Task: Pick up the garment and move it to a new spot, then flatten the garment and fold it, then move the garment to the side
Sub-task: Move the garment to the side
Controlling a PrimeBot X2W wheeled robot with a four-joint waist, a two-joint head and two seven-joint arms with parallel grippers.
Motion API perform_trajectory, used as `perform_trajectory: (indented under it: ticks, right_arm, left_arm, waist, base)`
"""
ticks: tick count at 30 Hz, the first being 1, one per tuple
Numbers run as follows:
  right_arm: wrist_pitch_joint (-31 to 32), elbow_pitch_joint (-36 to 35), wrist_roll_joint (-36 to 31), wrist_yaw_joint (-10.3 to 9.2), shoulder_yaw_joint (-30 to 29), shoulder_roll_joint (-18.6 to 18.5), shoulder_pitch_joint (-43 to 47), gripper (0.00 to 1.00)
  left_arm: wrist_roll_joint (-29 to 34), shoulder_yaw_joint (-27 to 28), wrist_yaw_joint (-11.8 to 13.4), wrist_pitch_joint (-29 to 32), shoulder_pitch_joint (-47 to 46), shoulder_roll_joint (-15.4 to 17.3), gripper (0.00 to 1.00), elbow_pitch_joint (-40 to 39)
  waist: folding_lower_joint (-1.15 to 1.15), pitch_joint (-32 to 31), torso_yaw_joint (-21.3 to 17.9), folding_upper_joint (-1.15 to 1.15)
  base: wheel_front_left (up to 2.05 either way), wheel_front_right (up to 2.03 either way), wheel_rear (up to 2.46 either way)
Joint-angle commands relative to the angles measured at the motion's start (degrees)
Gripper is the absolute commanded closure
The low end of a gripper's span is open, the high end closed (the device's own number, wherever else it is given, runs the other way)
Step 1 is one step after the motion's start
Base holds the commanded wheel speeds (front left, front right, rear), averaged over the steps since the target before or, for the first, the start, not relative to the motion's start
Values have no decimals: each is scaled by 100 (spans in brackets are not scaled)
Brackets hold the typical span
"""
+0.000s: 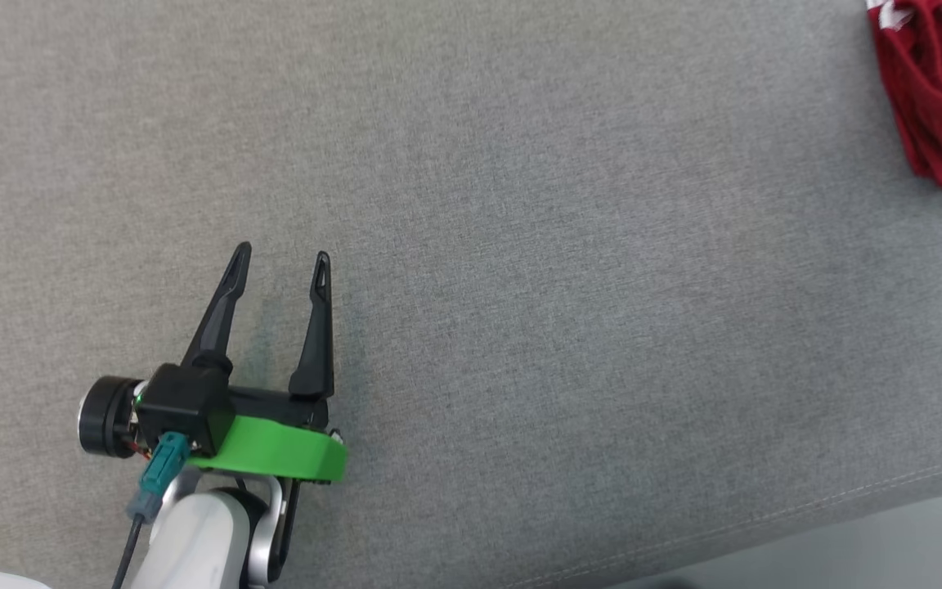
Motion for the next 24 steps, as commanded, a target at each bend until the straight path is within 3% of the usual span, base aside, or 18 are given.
perform_trajectory:
  ticks: [1,15,24]
  right_arm:
    - [-78,41,-27,-10,66,149,-60,0]
    - [-336,47,762,-10,1290,1153,841,0]
    - [-338,-1472,1682,-10,1673,1549,2521,0]
  left_arm:
    - [-41,15,46,-62,80,-13,0,66]
    - [-596,417,200,-446,446,-251,0,1102]
    - [-680,785,248,-544,936,-284,0,1452]
  waist:
    - [0,-372,-39,0]
    - [0,-1985,217,0]
    - [0,-2547,571,0]
  base:
    - [0,0,0]
    - [0,0,0]
    - [0,0,0]
